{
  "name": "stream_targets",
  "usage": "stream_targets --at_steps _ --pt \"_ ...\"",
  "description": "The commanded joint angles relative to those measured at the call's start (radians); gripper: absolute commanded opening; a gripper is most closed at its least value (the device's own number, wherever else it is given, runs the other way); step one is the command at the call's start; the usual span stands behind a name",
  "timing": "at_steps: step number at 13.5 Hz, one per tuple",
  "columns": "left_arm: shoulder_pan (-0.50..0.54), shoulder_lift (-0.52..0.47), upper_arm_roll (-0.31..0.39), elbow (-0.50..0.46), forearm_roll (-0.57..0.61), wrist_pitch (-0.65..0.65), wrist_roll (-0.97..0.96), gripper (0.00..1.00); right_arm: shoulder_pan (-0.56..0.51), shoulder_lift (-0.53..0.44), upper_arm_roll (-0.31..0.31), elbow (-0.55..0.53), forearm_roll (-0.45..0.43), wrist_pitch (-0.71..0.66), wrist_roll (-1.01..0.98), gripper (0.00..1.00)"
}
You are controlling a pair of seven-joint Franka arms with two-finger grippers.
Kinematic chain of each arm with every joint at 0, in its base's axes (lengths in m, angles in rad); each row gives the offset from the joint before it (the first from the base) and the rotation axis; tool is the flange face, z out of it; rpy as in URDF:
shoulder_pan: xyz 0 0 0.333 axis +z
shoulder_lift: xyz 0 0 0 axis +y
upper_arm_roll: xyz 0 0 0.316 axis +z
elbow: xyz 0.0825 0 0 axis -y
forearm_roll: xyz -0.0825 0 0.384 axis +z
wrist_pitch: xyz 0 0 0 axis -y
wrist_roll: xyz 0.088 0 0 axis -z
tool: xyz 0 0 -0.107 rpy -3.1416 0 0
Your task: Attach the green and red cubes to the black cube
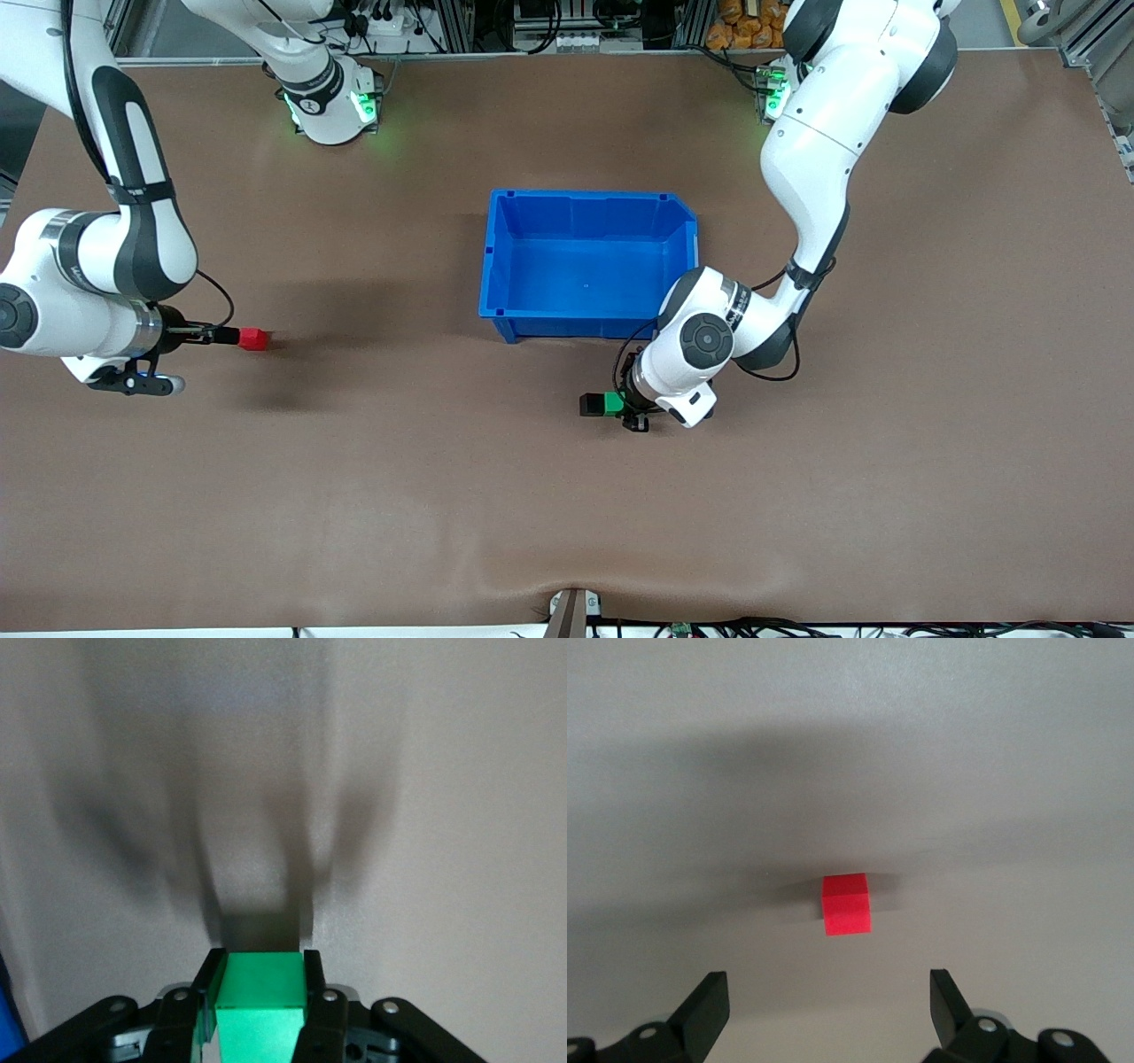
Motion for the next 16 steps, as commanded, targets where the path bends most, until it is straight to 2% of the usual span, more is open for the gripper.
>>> stream_targets --at_steps 1,6,7,8,9,10,11,14,16 --pt "-0.021 0.025 0.014 0.039 -0.012 0.004 -0.014 0.00 -0.006 -0.005 0.006 -0.038 0.001 0.041 0.015 1.00" --pt "-0.023 0.033 0.014 0.039 -0.012 0.027 -0.009 0.00 -0.006 0.002 0.006 -0.095 0.001 0.132 0.021 1.00" --pt "-0.023 0.033 0.014 0.039 -0.012 0.027 -0.009 0.05 -0.006 0.008 0.006 -0.095 0.001 0.134 0.022 1.00" --pt "-0.023 0.033 0.014 0.038 -0.012 0.027 -0.006 0.25 -0.009 0.015 0.006 -0.095 0.001 0.137 0.025 1.00" --pt "-0.023 0.031 0.014 0.038 -0.012 0.027 -0.006 0.50 -0.011 0.018 0.006 -0.095 0.001 0.144 0.025 1.00" --pt "-0.021 0.027 0.014 0.038 -0.011 0.027 -0.003 0.93 -0.011 0.025 0.006 -0.095 0.001 0.149 0.025 1.00" --pt "-0.021 0.021 0.014 0.036 -0.005 0.027 0.000 1.00 -0.013 0.028 0.006 -0.095 0.004 0.153 0.027 1.00" --pt "-0.019 -0.007 0.014 0.036 0.005 0.004 0.022 1.00 -0.014 0.046 0.006 -0.095 0.018 0.183 0.028 1.00" --pt "-0.009 -0.040 0.015 0.036 0.006 -0.056 0.029 1.00 -0.016 0.060 0.006 -0.095 0.024 0.193 0.027 1.00"
